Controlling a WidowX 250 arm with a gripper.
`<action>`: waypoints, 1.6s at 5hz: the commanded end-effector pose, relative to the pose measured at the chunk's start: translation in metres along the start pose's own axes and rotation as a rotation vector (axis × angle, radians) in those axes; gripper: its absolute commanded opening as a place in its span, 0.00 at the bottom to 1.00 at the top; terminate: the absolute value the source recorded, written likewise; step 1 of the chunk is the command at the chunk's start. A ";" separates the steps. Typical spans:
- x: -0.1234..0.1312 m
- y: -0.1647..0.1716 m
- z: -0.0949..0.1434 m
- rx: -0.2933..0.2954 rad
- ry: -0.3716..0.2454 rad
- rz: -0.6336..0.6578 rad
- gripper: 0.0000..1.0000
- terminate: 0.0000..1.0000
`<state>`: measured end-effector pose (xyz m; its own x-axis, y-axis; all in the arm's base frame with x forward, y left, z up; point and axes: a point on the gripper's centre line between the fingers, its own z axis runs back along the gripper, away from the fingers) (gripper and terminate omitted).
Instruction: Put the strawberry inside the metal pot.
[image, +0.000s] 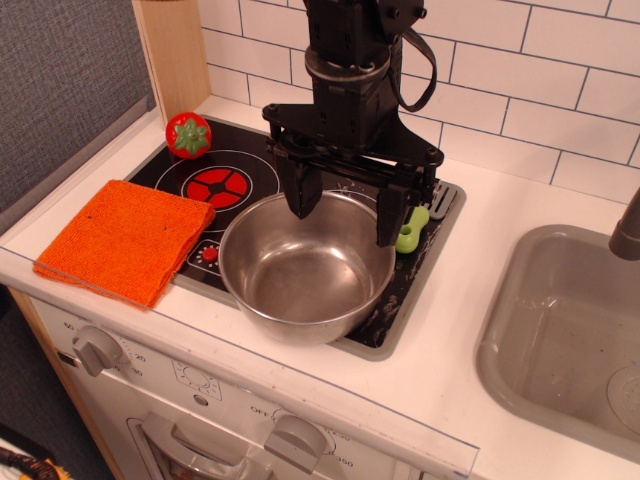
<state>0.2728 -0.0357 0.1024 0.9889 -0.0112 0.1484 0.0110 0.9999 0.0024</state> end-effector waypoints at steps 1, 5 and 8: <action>0.000 0.000 0.000 0.000 0.000 0.000 1.00 0.00; 0.062 0.117 -0.006 0.110 -0.040 0.330 1.00 0.00; 0.089 0.210 -0.044 0.190 0.014 0.603 1.00 0.00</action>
<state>0.3758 0.1639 0.0549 0.8272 0.5480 0.1246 -0.5602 0.8216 0.1054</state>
